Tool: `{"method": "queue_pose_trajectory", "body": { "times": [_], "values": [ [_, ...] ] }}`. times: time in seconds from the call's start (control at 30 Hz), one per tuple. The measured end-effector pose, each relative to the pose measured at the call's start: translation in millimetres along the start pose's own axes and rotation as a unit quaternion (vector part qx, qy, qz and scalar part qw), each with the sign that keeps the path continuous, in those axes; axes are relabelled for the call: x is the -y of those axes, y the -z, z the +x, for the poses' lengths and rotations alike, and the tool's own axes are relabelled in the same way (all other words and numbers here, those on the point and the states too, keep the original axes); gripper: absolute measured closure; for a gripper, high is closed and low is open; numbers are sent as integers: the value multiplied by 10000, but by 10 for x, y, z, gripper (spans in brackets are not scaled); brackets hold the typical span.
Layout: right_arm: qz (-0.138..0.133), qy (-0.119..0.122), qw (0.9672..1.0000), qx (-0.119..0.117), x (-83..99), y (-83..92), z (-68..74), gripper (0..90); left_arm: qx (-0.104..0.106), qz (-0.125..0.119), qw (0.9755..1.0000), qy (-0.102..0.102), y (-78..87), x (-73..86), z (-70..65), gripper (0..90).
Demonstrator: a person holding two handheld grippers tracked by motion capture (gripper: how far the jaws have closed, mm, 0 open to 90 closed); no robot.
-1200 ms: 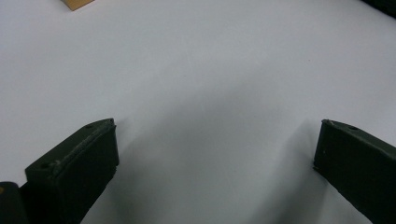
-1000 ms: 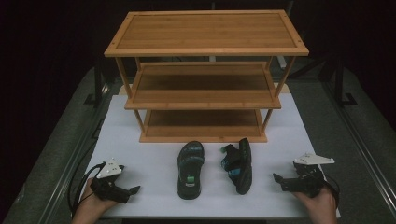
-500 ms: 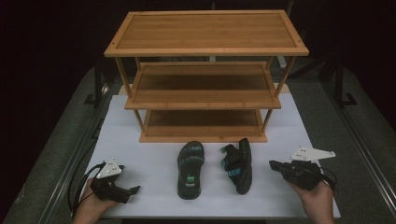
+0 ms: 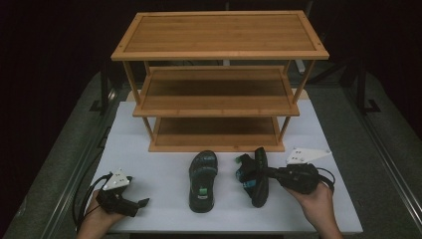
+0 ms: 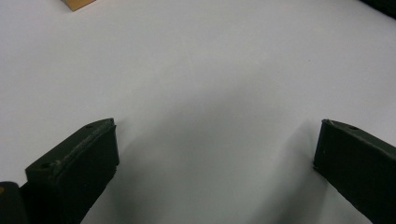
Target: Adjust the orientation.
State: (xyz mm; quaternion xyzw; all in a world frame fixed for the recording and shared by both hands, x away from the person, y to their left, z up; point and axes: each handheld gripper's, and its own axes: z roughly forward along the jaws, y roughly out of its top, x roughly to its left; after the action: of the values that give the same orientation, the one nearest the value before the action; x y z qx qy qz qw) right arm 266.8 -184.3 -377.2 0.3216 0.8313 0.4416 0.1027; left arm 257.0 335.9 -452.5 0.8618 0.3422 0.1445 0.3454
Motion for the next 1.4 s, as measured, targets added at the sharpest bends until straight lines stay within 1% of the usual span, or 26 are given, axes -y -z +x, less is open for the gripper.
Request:
{"method": "queue_pose_trajectory", "body": {
  "times": [0.13, 0.27, 0.4, 0.43, 0.53, 0.63, 0.83, 0.97, 1.07, 1.17, 1.4],
  "values": [
    [46, 73, 9999, -69, -70, -84, 34, 896, 0, -3, 10000, 3, 0, 0, 0, 0],
    [185, 235, 9995, 59, -119, -156, 47, 896, 0, -7, 10000, 9, -1, 0, -1, 0],
    [352, 202, 9991, 78, -99, -200, 21, 896, 3, -1, 10000, 3, 0, 0, 1, 0],
    [327, 169, 9993, 51, -83, -203, 10, 896, 1, 0, 10000, 5, 0, 0, 0, 0],
    [278, 66, 9996, 30, -62, -176, -13, 896, -1, -1, 10000, 5, 0, 0, 0, 0],
    [290, 80, 9995, 53, -58, -150, -23, 896, 1, -3, 10000, 4, -1, 1, 0, 0],
    [260, 3, 9996, 78, -34, -91, -58, 897, 1, -8, 10000, 8, -1, 1, -1, 0],
    [239, -54, 9996, 134, -1, -19, -97, 897, 0, -12, 10000, 13, -2, 1, -2, 0],
    [215, -149, 9995, 160, 41, 51, -136, 897, -1, -12, 10000, 16, -2, 1, -1, 0],
    [182, -188, 9995, 171, 80, 97, -169, 897, 0, -11, 10000, 15, -2, 1, -2, 0],
    [195, -366, 9986, 320, 208, 234, -244, 897, 1, -1, 10000, 5, -1, 0, 0, 0]
  ]
}}
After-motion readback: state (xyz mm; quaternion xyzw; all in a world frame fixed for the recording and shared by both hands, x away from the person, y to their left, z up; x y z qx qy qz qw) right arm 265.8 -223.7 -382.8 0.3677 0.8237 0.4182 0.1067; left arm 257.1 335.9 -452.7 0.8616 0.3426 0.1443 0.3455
